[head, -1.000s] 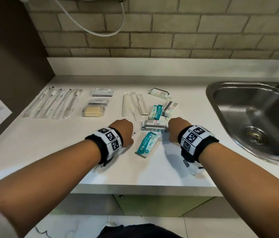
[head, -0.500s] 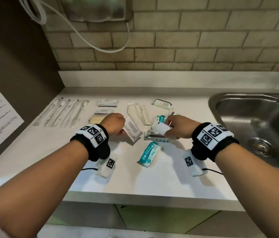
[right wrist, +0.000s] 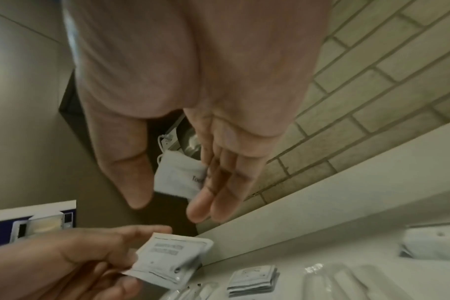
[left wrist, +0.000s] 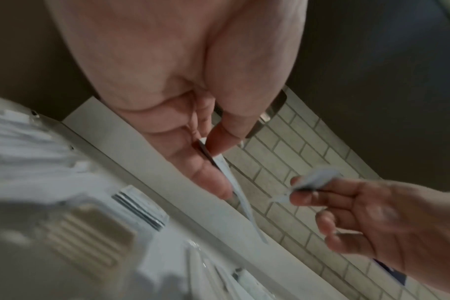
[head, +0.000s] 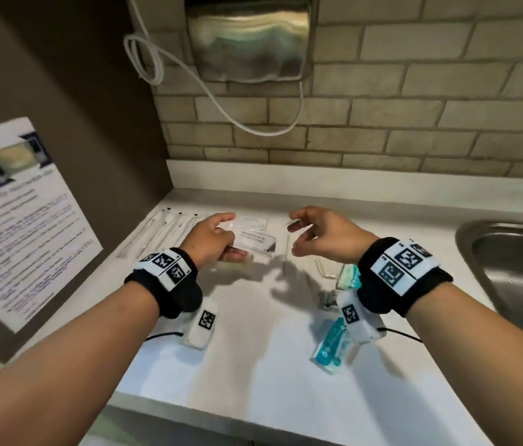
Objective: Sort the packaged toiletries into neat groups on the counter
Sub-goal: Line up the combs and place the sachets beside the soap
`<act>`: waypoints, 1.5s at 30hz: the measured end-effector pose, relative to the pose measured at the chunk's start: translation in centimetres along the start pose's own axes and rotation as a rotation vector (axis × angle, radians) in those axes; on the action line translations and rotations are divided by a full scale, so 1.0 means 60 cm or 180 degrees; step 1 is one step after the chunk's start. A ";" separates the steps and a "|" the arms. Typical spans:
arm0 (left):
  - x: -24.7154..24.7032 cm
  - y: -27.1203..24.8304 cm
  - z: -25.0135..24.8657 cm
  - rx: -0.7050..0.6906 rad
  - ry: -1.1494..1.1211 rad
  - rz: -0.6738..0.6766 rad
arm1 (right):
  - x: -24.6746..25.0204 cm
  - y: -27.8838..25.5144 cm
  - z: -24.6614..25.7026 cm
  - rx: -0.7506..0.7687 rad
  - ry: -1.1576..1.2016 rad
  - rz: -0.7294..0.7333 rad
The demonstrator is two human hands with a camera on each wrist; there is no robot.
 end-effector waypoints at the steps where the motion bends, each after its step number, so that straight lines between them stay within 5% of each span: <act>1: 0.018 0.011 -0.005 -0.0066 -0.0006 -0.0065 | -0.009 0.014 0.005 0.0006 -0.0047 0.0100; 10: 0.118 0.157 -0.053 -0.0351 -0.0157 -0.0301 | -0.065 0.167 0.021 -0.0129 -0.0971 0.0088; 25: 0.104 0.311 -0.025 -0.0173 -0.0244 0.0125 | -0.135 0.288 -0.031 -0.1149 -0.0333 0.0448; 45: 0.066 0.337 -0.005 -0.0058 -0.0266 0.0167 | -0.166 0.297 -0.069 -0.0767 -0.0096 0.0483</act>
Point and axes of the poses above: each hand's wrist, its own y-axis towards the middle knuckle, its own x-axis out of the back of the hand, z = x × y, the point moved 4 cm from there along y, towards the middle knuckle, and after that the axes turned 11 degrees about -z, right-handed, at the moved point
